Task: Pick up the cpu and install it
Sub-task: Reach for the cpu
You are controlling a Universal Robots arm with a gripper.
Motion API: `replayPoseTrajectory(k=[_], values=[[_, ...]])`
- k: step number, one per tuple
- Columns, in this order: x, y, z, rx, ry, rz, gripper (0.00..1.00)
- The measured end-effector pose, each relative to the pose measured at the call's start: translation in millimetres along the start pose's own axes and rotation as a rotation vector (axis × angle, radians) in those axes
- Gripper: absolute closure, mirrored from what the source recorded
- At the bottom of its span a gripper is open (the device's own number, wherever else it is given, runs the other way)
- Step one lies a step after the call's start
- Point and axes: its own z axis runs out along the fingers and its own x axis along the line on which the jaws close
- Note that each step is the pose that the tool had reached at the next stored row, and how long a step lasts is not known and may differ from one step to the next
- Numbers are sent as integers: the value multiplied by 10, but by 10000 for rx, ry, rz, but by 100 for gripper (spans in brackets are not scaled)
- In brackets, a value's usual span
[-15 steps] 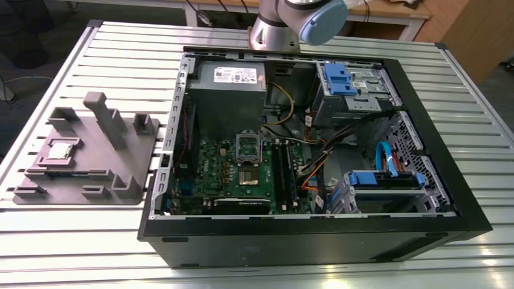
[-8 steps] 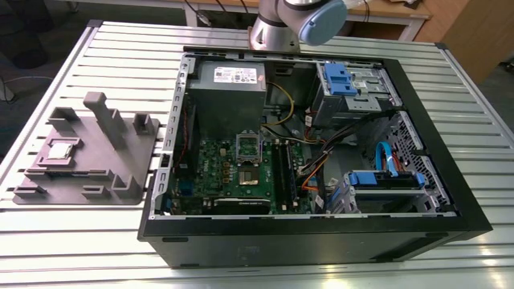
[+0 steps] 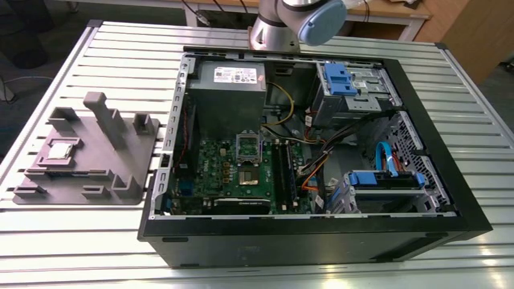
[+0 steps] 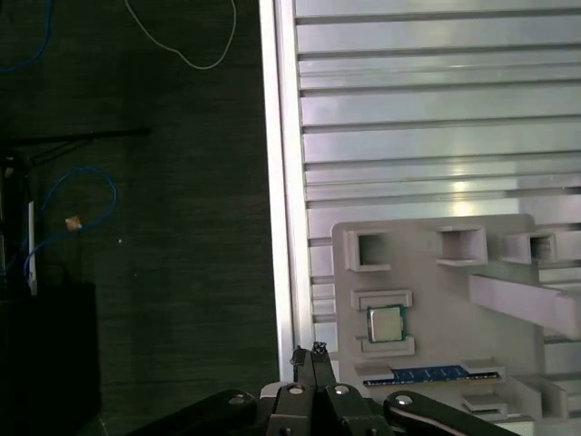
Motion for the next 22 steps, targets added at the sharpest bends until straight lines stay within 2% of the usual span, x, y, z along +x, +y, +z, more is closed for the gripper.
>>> replayPoseTrajectory(k=[9, 10, 22], values=[[153, -12, -3, -1, -1, -1, 89], [126, -10, -2, -9, 0, -2, 89], [-417, 23, 16, 0, 127, 6, 89]])
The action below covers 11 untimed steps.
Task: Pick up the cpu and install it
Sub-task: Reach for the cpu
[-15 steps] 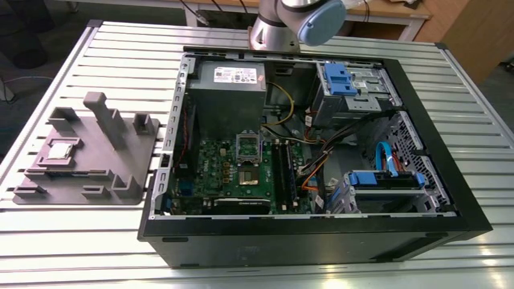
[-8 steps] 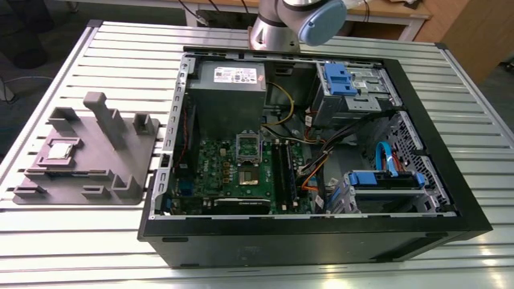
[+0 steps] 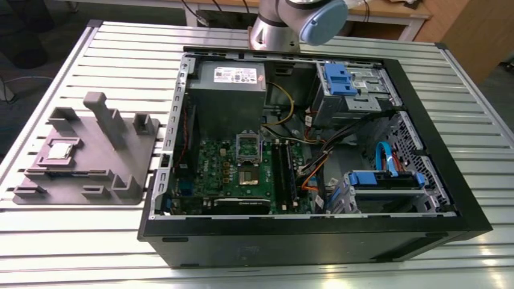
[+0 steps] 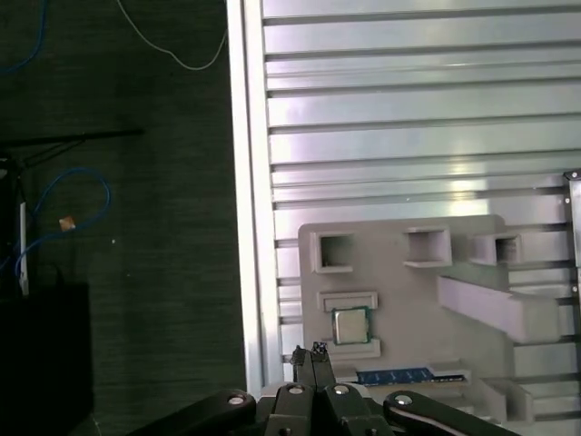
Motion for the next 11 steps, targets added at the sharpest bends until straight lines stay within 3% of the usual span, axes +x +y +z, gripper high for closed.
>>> replayPoseTrajectory(k=[6, 11], values=[[-266, 17, 8, 6, 75, 4, 89], [-292, 19, 9, 5, 78, 4, 89]])
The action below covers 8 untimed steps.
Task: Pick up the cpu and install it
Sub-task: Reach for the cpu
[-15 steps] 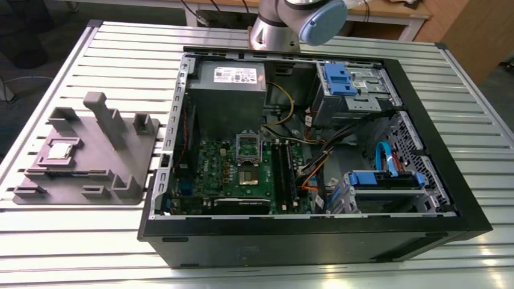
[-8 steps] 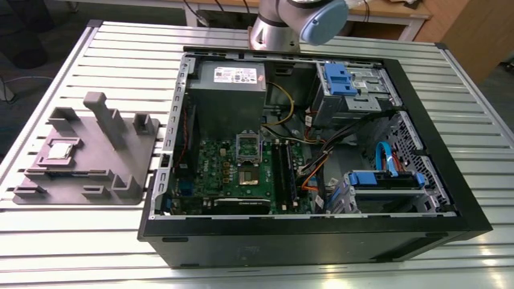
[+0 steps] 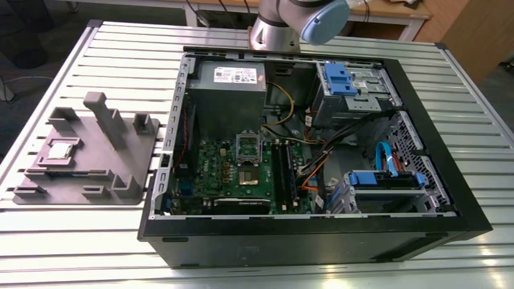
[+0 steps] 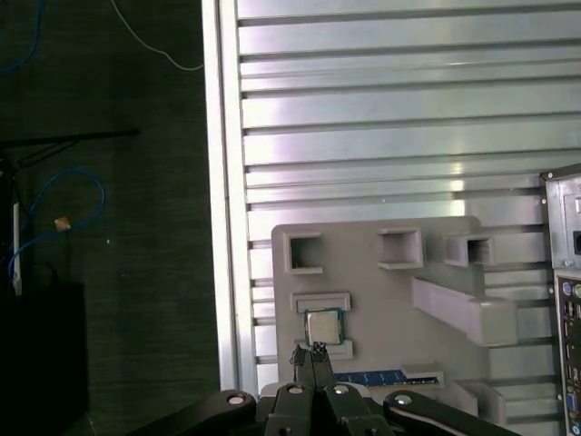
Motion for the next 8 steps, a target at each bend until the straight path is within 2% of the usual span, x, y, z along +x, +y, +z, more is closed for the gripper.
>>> replayPoseTrajectory(k=[3, 8], values=[[-3, -16, 18, 1, 0, -2, 89], [-10, -76, 97, 0, 0, -1, 89]])
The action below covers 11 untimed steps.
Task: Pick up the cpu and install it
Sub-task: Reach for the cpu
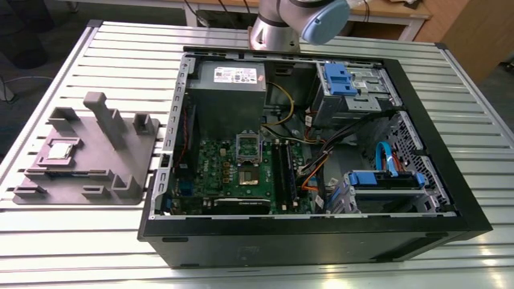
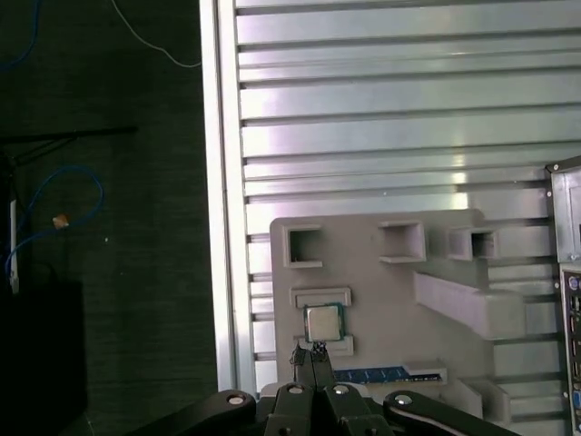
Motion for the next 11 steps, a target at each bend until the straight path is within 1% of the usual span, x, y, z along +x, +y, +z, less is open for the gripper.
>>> replayPoseTrajectory(k=[4, 8, 11], values=[[-10, -32, 55, 1, 3, 1, 89], [-58, -63, 93, 2, 31, 2, 89], [-78, -89, 142, 4, 48, 3, 89]])
